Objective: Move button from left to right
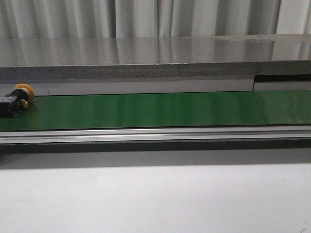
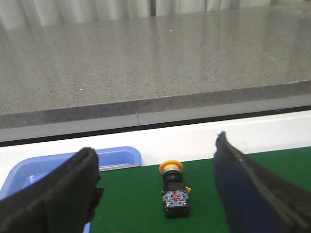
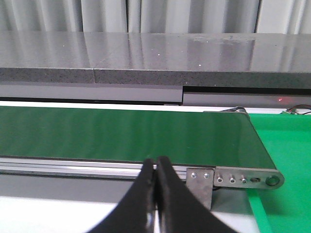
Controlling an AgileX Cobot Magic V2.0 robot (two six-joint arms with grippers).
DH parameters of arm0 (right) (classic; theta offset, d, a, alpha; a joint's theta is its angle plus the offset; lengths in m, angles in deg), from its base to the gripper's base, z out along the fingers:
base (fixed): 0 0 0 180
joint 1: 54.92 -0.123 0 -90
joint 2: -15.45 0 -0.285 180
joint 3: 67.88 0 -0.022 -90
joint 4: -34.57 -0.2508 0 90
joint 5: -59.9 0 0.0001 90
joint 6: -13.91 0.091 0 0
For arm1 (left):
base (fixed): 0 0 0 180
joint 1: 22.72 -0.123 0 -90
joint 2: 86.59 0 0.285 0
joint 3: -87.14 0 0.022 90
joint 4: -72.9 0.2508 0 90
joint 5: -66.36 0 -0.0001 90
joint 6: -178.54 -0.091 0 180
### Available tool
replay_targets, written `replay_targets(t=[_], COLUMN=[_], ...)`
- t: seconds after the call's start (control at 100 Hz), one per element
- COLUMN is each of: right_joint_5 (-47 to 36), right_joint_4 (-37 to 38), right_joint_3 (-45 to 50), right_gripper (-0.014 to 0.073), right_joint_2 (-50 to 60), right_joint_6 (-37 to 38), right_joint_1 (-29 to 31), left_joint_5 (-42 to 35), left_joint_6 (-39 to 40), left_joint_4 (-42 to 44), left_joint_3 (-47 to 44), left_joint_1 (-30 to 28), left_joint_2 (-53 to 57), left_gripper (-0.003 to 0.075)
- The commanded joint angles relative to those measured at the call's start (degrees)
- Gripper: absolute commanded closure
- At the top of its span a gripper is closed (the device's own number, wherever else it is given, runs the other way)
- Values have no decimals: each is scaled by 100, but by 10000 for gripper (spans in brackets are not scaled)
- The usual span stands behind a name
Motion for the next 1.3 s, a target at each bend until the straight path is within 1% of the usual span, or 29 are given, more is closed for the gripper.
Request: replay_targets(t=[0.0,0.19,0.39,0.55,0.7,0.79,0.91,1.15,1.29], right_joint_5=[-474,-474,-474,-474,-474,-474,-474,-474,-474], right_joint_4=[62,62,62,62,62,62,62,62,62], right_joint_3=[-83,-83,-83,-83,-83,-83,-83,-83,-83], right_gripper=[662,662,662,662,662,662,662,662,662], right_joint_2=[121,121,121,121,121,121,121,121,121], right_joint_6=[-13,-13,-13,-13,-13,-13,-13,-13,-13], right_joint_1=[33,33,33,33,33,33,33,33,33], left_joint_5=[-489,-478,-467,-467,-467,-467,-467,-467,-467], left_joint_6=[3,3,3,3,3,3,3,3,3], left_joint_4=[-76,-76,-76,-76,-76,-76,-76,-76,-76], left_joint_3=[-171,-961,-1478,-1689,-1737,-1737,-1737,-1737,-1737], left_joint_1=[49,49,49,49,49,49,49,49,49], left_joint_2=[535,1743,2777,3038,3038,3038,3038,3038,3038], left_gripper=[236,236,237,243,279,328,434,730,740])
